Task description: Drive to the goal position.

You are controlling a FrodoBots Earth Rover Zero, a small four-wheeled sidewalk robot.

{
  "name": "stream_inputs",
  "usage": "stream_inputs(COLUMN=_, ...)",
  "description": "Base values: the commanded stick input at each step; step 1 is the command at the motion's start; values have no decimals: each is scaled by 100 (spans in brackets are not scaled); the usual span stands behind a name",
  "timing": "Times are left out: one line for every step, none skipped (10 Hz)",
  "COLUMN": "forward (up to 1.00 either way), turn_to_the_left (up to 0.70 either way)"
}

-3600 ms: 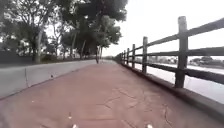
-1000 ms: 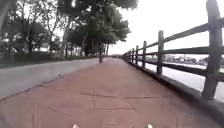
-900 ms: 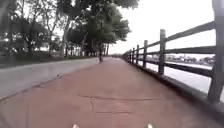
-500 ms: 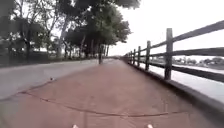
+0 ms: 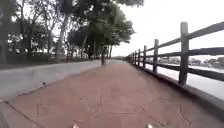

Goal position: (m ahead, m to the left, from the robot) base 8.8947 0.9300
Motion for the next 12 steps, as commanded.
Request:
stream_inputs(forward=100, turn_to_the_left=0)
stream_inputs(forward=100, turn_to_the_left=0)
stream_inputs(forward=100, turn_to_the_left=0)
stream_inputs(forward=100, turn_to_the_left=0)
stream_inputs(forward=100, turn_to_the_left=0)
stream_inputs(forward=100, turn_to_the_left=0)
stream_inputs(forward=100, turn_to_the_left=0)
stream_inputs(forward=100, turn_to_the_left=0)
stream_inputs(forward=100, turn_to_the_left=-1)
stream_inputs(forward=100, turn_to_the_left=-10)
stream_inputs(forward=100, turn_to_the_left=-19)
stream_inputs(forward=100, turn_to_the_left=-40)
